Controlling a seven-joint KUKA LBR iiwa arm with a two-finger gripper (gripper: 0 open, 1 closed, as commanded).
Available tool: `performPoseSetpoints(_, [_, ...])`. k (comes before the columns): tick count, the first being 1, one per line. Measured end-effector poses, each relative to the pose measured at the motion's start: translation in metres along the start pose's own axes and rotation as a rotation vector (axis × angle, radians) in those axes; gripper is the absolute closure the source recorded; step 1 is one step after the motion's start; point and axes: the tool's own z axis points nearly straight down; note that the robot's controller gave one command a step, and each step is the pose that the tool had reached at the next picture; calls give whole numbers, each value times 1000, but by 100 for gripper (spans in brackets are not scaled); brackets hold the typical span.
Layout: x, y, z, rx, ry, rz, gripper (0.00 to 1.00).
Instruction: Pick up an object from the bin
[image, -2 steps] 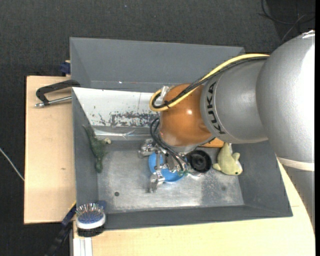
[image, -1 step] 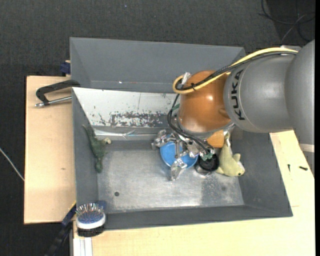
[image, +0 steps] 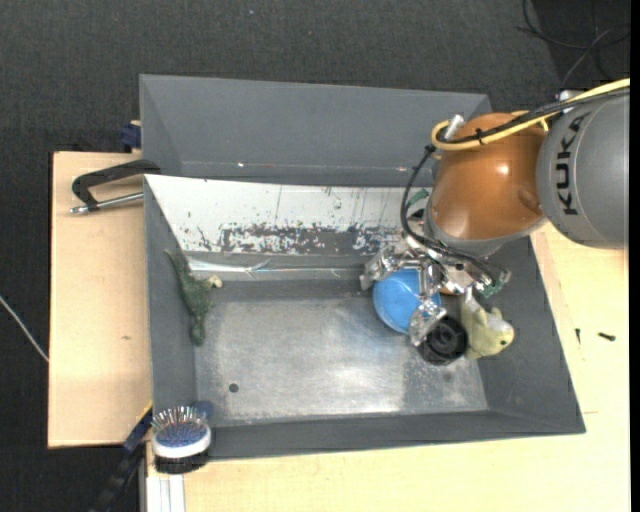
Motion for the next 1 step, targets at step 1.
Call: performPoseSetpoints(1, [14,-50,19,-4,2,-383,0])
